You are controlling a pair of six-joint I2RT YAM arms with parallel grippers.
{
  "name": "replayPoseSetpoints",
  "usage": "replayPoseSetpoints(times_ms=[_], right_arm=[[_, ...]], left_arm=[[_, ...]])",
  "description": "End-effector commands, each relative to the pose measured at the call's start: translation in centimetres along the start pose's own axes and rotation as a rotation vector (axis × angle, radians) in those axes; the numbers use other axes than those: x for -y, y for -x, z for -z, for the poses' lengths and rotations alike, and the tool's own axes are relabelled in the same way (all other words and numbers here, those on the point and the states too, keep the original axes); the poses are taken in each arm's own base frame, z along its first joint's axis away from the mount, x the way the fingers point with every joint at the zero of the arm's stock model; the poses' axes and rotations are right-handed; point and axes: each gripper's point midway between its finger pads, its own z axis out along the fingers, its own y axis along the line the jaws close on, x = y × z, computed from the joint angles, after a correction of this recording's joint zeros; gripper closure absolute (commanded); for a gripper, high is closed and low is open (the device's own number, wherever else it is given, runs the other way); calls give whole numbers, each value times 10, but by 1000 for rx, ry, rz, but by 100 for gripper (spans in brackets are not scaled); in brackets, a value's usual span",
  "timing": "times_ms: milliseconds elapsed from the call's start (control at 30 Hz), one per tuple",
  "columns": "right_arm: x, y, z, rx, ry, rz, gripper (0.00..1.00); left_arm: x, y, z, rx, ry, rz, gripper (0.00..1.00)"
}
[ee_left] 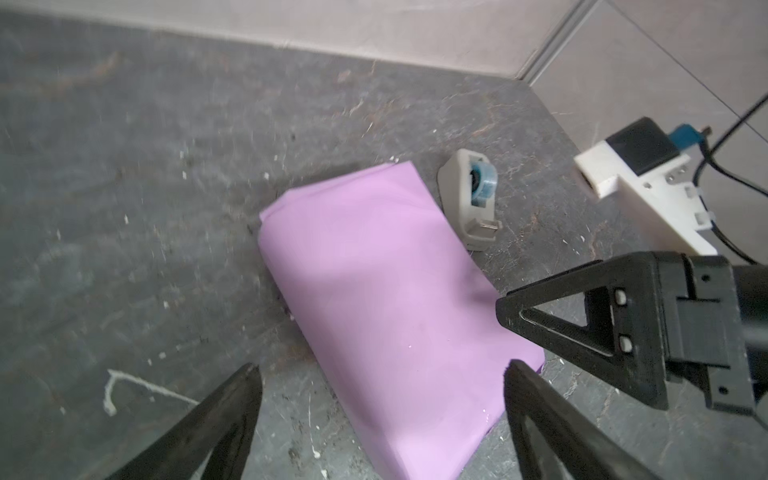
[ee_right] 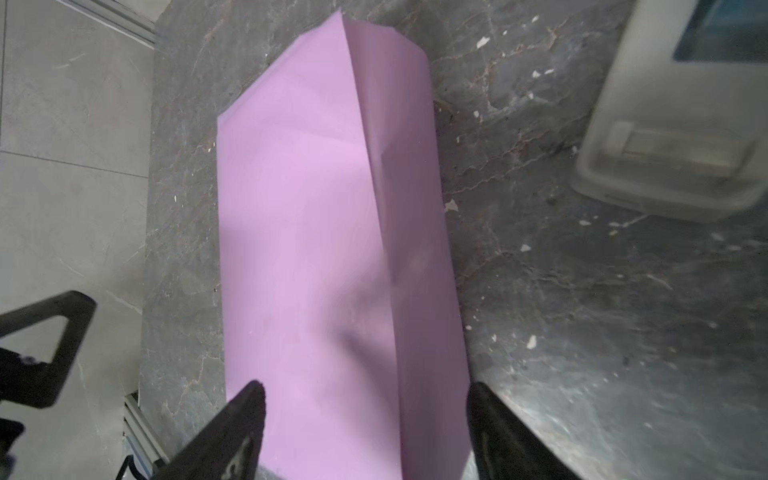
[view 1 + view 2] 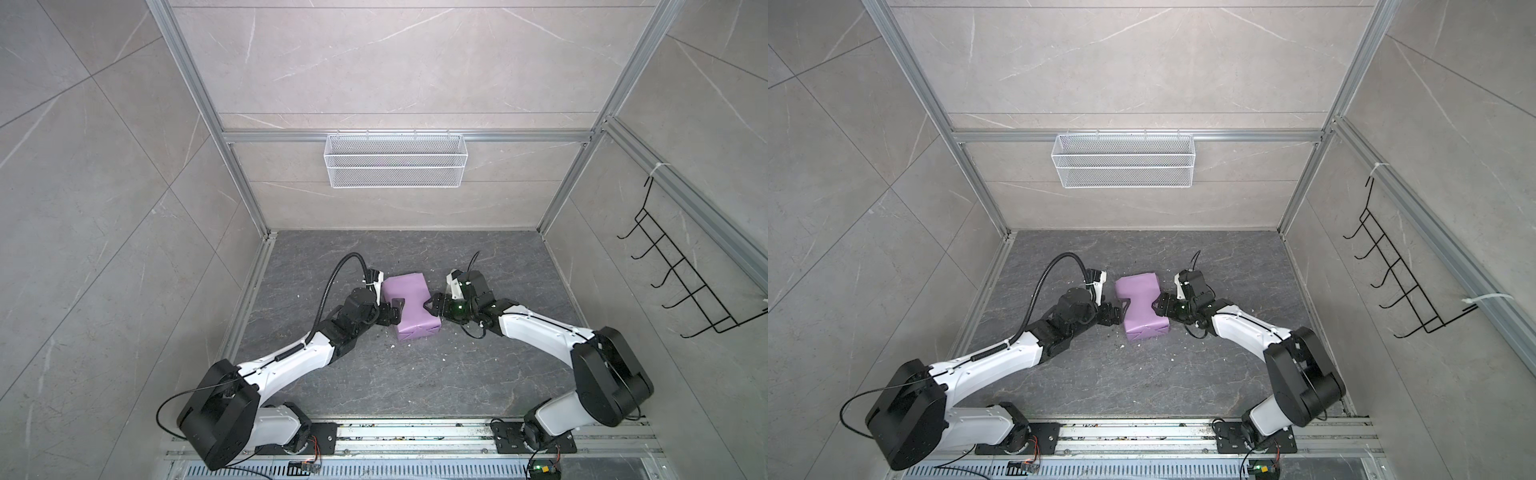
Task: Wrap the gift box in paper
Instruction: 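Release the flap with the left gripper and grip the box ends with both grippers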
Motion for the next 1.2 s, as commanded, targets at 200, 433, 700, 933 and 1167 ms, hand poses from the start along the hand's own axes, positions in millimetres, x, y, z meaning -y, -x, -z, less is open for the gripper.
replayPoseSetpoints(times_ms=[200,433,700,933,1167], right_arm=[[-15,-9,-8,-44,110,-33,31],[-23,-65,10,-108,143,-46,41],[7,-57,33,5,24,-59,21],[-7,-14,-8,5,91,-73,19],[-30,2,-29,-2,199,-96,19]], left_arm=[[6,-52,-41,-306,-5,285,29],[17,-85,-10,-354,-48,336,34],[-31,-66,16,-219,29,476,12],[-31,-32,-31,-256,-39,482,8],[-7,-29,-61,-327,-154,526,11]])
